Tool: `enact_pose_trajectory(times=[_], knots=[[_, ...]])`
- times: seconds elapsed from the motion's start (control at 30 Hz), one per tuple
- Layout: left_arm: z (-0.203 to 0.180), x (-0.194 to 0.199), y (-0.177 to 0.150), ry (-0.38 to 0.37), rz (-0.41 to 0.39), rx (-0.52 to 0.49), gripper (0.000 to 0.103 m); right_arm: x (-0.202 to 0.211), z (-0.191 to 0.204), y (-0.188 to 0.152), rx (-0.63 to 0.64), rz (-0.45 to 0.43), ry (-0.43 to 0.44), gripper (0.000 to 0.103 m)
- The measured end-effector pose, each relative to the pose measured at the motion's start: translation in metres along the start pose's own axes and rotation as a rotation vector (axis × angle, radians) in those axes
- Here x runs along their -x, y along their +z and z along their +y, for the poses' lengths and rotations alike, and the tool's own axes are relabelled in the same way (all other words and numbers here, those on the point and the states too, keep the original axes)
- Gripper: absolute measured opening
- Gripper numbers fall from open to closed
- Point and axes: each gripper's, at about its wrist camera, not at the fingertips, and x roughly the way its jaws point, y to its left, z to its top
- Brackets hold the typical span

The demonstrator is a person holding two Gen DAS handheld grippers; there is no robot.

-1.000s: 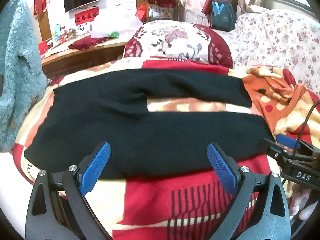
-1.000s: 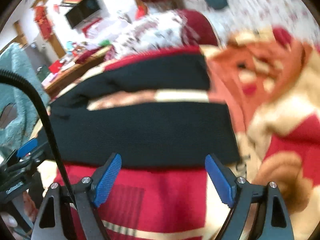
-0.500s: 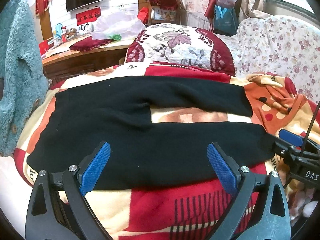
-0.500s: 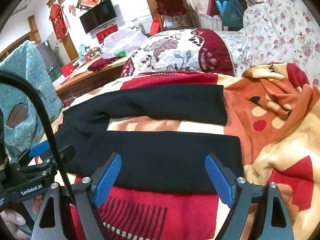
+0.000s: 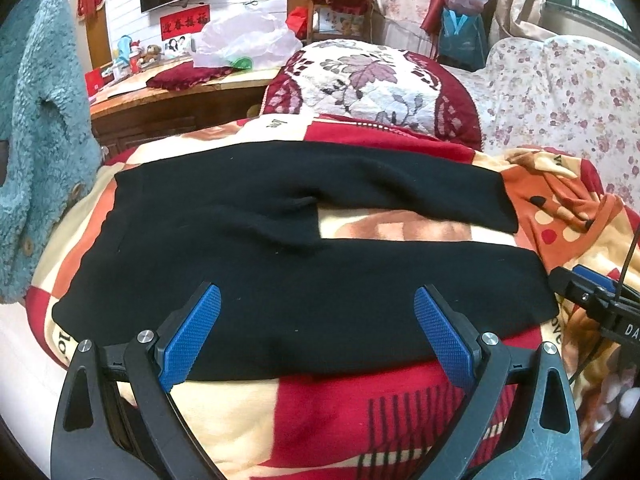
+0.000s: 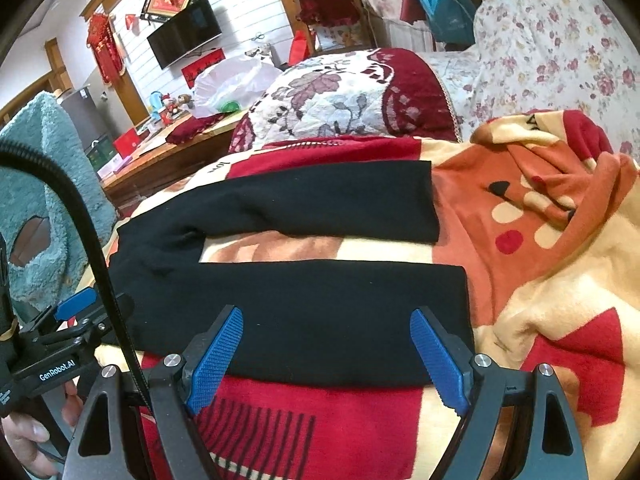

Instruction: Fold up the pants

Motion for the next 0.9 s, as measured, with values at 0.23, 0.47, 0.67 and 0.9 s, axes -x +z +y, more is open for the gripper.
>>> enact_pose_trajectory(times=[0.23,0.47,0.67,0.9], knots=[[0.016,-0.010,-0.002,0.007,0.031,0.041,0.098,-0.008,-0.012,-0.002,-0.029,0.029,-0.006,0.084],[0.033,-0.017,-0.002,0.038,0.049,0.075,0.098,-0.016,-0.012,-0.003,-0.032,0.051,0.004,0.084],[0.035,-0.016,-0.001,0.050,0.040,0.079,0.098,-0.019,-0.009,-0.004,-0.034,0.061,0.015,0.084],[0.033,-0.013,-0.001,0.040,0.034,0.076,0.098,-0.023,-0.010,-0.005,-0.057,0.085,0.049,0.084]])
